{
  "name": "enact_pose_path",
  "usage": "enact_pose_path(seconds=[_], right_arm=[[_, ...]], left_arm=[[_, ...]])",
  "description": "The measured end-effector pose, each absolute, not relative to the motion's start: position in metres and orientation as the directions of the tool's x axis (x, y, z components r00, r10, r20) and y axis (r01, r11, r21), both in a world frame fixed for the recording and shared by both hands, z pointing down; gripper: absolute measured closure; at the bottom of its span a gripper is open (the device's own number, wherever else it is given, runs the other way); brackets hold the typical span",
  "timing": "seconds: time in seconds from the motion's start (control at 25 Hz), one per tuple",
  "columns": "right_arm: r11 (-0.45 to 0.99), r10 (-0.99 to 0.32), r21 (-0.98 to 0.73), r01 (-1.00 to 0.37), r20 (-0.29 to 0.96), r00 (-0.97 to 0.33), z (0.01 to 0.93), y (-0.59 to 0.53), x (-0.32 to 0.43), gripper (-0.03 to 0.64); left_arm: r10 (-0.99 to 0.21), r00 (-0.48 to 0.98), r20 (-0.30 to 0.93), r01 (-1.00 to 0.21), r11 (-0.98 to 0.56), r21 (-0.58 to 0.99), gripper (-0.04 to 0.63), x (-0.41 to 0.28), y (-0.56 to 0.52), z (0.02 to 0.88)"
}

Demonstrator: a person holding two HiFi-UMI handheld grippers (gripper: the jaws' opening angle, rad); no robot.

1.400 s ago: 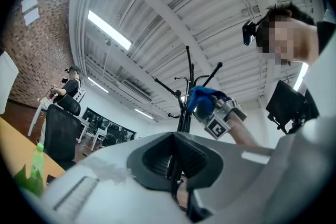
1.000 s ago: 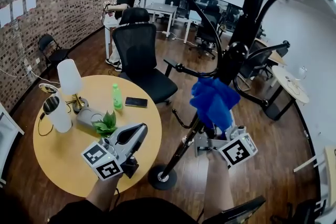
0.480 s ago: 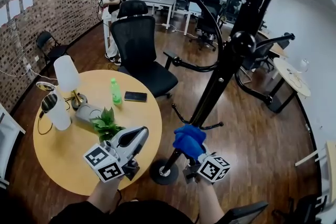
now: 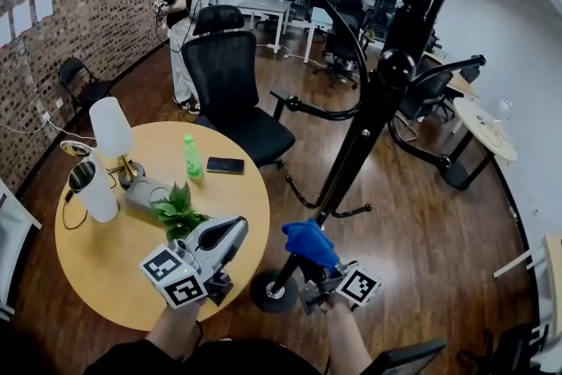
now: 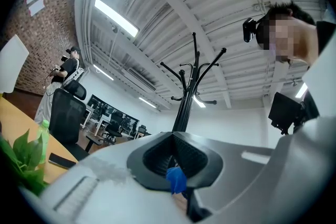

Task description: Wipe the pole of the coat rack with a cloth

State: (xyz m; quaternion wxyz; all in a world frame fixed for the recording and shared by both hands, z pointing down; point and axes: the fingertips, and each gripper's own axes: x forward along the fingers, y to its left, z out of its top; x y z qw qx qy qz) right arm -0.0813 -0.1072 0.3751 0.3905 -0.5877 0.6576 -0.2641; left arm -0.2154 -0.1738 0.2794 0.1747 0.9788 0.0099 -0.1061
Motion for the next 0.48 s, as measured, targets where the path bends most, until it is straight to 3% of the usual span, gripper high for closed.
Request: enact_pose_path(seconds=[0.16, 0.48], right_arm=[[0.143, -0.963, -0.749, -0.647, -0.255, 0.082, 0.335, -0.109, -0.051, 0.596], [0.230, -0.863, -0.394, -0.890, -0.505, 0.001, 0.154, -0.114, -0.048, 0.595]], left_arm=[[-0.017, 0.975, -0.224, 0.059, -0.943, 0.329, 0.595, -0.221, -0.175, 0.276], [-0.040, 0.964, -0.262, 0.045, -0.950, 0.310, 0.595, -0.234, -0.186, 0.264]])
